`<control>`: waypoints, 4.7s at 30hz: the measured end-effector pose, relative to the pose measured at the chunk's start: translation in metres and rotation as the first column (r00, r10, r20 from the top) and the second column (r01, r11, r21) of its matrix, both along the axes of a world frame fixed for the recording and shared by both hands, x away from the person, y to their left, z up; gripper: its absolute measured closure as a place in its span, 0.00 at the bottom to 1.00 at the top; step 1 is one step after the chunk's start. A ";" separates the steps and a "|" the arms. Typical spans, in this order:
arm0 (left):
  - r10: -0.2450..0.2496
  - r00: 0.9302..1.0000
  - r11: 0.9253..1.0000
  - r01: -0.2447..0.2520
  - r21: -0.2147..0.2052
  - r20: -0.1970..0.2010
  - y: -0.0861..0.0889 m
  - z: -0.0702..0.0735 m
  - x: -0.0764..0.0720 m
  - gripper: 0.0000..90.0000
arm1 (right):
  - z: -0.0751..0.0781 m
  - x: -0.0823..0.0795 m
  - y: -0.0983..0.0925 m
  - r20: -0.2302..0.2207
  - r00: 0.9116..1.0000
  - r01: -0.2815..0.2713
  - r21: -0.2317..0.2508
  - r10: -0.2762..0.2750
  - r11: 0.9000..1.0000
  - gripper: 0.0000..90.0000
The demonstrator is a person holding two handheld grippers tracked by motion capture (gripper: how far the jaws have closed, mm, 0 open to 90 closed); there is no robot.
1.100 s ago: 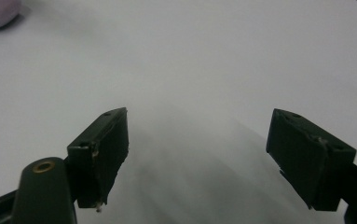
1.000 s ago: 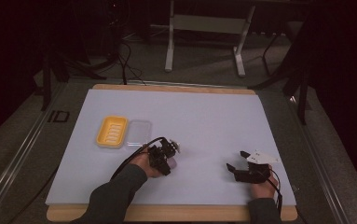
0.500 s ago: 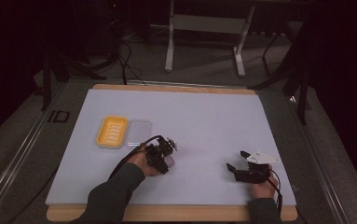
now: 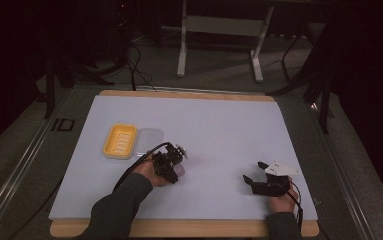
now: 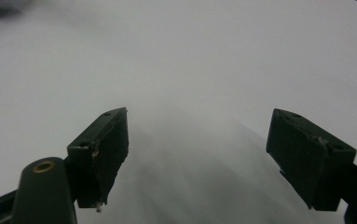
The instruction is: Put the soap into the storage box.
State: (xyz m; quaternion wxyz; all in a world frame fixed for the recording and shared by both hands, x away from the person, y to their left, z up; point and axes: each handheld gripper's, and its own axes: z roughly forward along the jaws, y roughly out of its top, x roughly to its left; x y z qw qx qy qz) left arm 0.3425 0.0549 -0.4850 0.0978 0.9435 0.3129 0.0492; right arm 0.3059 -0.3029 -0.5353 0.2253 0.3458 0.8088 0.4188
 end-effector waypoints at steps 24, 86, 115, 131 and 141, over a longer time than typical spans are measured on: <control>0.057 0.998 0.998 -0.057 -0.036 0.008 0.019 0.010 0.003 0.56 | 0.000 0.000 0.000 0.002 1.000 0.002 0.002 -0.002 1.000 0.23; 0.285 0.958 0.954 -0.280 -0.109 0.036 0.093 0.026 0.027 0.56 | 0.000 -0.001 0.001 0.005 1.000 0.001 -0.010 -0.001 1.000 0.23; 0.410 0.910 0.908 -0.403 -0.115 0.052 0.134 0.035 0.041 0.56 | 0.000 -0.001 0.001 0.004 1.000 0.000 -0.012 0.000 1.000 0.23; 0.496 0.868 0.861 -0.489 -0.141 0.017 0.150 0.027 0.056 0.56 | 0.000 -0.001 0.001 0.004 1.000 0.000 -0.014 0.000 1.000 0.23; 0.550 0.835 0.828 -0.544 -0.139 0.011 0.159 0.022 0.065 0.56 | 0.000 -0.001 0.002 0.005 1.000 -0.004 -0.020 0.004 1.000 0.23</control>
